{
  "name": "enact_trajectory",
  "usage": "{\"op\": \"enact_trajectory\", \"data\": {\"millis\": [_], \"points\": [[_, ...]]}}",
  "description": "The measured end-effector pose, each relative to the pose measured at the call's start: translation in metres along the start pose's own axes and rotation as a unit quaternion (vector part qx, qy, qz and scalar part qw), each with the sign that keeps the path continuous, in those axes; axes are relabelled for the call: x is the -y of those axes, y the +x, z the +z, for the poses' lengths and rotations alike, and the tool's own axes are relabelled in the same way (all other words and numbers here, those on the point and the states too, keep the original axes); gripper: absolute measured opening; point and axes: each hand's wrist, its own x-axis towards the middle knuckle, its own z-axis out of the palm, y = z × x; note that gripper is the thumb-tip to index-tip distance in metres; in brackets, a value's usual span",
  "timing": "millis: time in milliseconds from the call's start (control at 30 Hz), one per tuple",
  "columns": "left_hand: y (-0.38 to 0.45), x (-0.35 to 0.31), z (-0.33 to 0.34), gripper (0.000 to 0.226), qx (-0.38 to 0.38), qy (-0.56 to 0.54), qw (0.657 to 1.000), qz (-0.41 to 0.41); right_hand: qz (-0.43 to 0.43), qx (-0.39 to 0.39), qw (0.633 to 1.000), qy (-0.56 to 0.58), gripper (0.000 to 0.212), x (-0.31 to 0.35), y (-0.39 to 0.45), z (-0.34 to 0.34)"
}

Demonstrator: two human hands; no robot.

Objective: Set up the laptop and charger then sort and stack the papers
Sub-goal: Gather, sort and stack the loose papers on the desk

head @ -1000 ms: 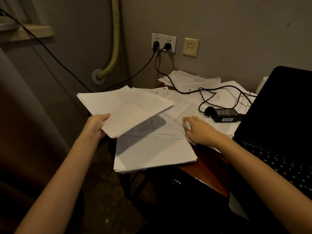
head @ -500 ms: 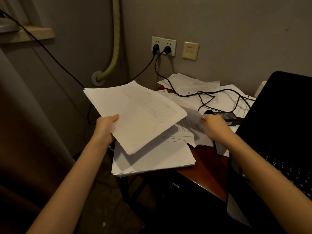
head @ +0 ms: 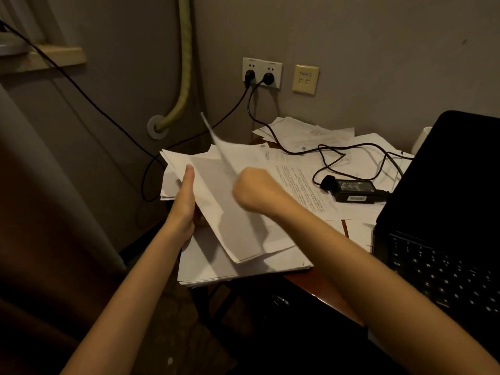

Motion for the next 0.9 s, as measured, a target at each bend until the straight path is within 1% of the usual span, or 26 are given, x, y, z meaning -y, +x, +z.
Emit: {"op": "enact_trajectory", "data": {"millis": [33, 67, 100, 133, 167, 200, 233, 267, 300, 333, 367, 400, 433, 467, 533, 567, 600, 700, 767, 833, 900], "points": [[0.000, 0.000, 0.000, 0.046, 0.014, -0.014, 1.000, -0.008, 0.029, 0.069, 0.993, 0.092, 0.037, 0.008, 0.001, 0.006], [0.001, 0.001, -0.002, 0.047, 0.024, -0.020, 0.999, -0.016, 0.063, 0.143, 0.971, 0.183, 0.045, 0.012, 0.003, 0.012], [0.001, 0.002, -0.004, 0.046, 0.030, -0.009, 0.999, -0.022, 0.072, 0.196, 0.948, 0.240, 0.049, 0.013, 0.004, 0.015], [0.002, 0.004, -0.007, 0.041, 0.025, 0.019, 0.999, -0.024, 0.066, 0.219, 0.937, 0.264, 0.047, 0.010, 0.006, 0.018], [0.004, 0.007, -0.012, 0.036, 0.011, 0.043, 0.999, -0.020, 0.052, 0.216, 0.935, 0.276, 0.041, 0.004, 0.008, 0.020], [0.007, 0.011, -0.018, 0.036, -0.002, 0.049, 0.999, -0.017, 0.034, 0.195, 0.938, 0.285, 0.037, -0.003, 0.010, 0.020], [0.009, 0.014, -0.024, 0.040, -0.010, 0.037, 0.999, -0.021, 0.010, 0.159, 0.946, 0.283, 0.037, -0.012, 0.011, 0.019], [0.011, 0.016, -0.031, 0.043, -0.015, 0.015, 0.999, -0.027, -0.020, 0.105, 0.961, 0.255, 0.041, -0.023, 0.013, 0.019], [0.013, 0.018, -0.038, 0.044, -0.025, -0.015, 0.999, -0.032, -0.048, 0.037, 0.978, 0.200, 0.044, -0.034, 0.016, 0.018], [0.015, 0.019, -0.044, 0.043, -0.041, -0.050, 0.997, -0.039, -0.067, -0.034, 0.987, 0.142, 0.046, -0.046, 0.020, 0.018], [0.017, 0.022, -0.050, 0.040, -0.066, -0.091, 0.993, -0.046, -0.079, -0.091, 0.988, 0.093, 0.047, -0.059, 0.024, 0.017], [0.020, 0.024, -0.056, 0.034, -0.094, -0.131, 0.986, -0.052, -0.087, -0.122, 0.987, 0.056, 0.047, -0.072, 0.028, 0.018], [0.022, 0.026, -0.060, 0.028, -0.117, -0.167, 0.977, -0.054, -0.096, -0.131, 0.986, 0.032, 0.051, -0.084, 0.032, 0.018], [0.021, 0.026, -0.062, 0.023, -0.132, -0.197, 0.970, -0.051, -0.103, -0.116, 0.988, 0.008, 0.059, -0.094, 0.033, 0.020], [0.020, 0.023, -0.062, 0.017, -0.142, -0.238, 0.960, -0.037, -0.118, -0.055, 0.990, -0.048, 0.084, -0.108, 0.034, 0.024], [0.019, 0.020, -0.061, 0.016, -0.145, -0.253, 0.956, -0.033, -0.123, -0.026, 0.989, -0.081, 0.092, -0.111, 0.034, 0.026], [0.019, 0.017, -0.060, 0.016, -0.151, -0.264, 0.952, -0.030, -0.130, -0.009, 0.985, -0.110, 0.093, -0.113, 0.032, 0.027], [0.019, 0.010, -0.056, 0.016, -0.160, -0.290, 0.943, -0.018, -0.141, -0.009, 0.979, -0.146, 0.082, -0.115, 0.031, 0.023], [0.018, 0.005, -0.053, 0.015, -0.167, -0.298, 0.940, -0.010, -0.156, -0.007, 0.969, -0.190, 0.075, -0.115, 0.029, 0.018], [0.016, 0.003, -0.052, 0.015, -0.181, -0.299, 0.937, 0.000, -0.184, 0.001, 0.947, -0.263, 0.068, -0.114, 0.025, 0.016], [0.015, 0.003, -0.052, 0.015, -0.192, -0.311, 0.931, 0.006, -0.223, -0.010, 0.917, -0.332, 0.059, -0.115, 0.025, 0.019]]}}
